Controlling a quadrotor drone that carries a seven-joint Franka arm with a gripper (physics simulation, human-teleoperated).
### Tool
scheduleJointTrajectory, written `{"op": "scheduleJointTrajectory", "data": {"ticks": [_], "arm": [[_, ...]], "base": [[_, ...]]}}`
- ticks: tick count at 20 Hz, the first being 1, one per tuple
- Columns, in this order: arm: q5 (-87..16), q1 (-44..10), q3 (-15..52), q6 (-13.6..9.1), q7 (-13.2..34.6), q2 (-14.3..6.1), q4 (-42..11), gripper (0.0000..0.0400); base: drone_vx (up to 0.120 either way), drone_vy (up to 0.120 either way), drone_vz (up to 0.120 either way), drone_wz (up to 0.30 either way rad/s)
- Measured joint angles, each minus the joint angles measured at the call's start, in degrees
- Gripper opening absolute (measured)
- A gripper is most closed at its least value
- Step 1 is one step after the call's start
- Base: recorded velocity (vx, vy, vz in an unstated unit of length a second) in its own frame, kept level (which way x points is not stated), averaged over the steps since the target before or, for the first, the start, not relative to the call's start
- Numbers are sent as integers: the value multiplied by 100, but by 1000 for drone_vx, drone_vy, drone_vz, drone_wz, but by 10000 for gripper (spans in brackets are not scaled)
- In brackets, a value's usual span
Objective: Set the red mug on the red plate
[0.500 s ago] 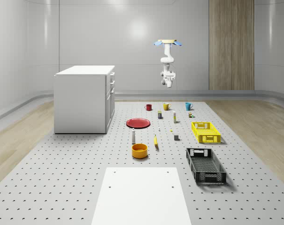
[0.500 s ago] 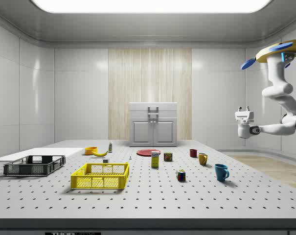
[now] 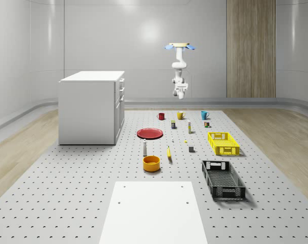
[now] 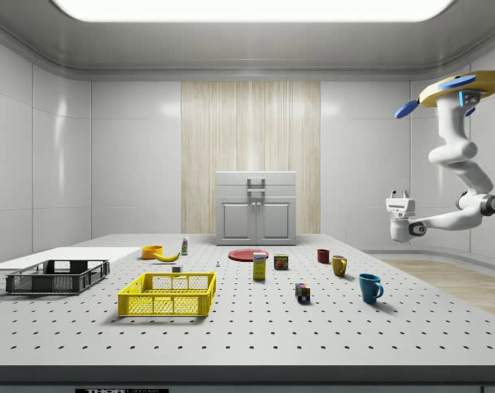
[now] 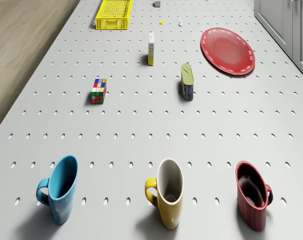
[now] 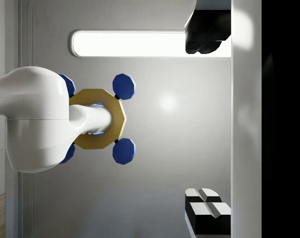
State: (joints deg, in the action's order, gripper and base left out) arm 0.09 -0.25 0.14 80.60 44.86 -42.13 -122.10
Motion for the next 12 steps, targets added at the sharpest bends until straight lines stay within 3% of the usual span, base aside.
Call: {"op": "scheduleJointTrajectory", "data": {"ticks": [5,12], "arm": [[2,-7,4,-192,-3,131,345,400],[5,-14,8,-264,-5,185,502,400]], "base": [[120,-120,0,0],[120,-120,0,0]]}}
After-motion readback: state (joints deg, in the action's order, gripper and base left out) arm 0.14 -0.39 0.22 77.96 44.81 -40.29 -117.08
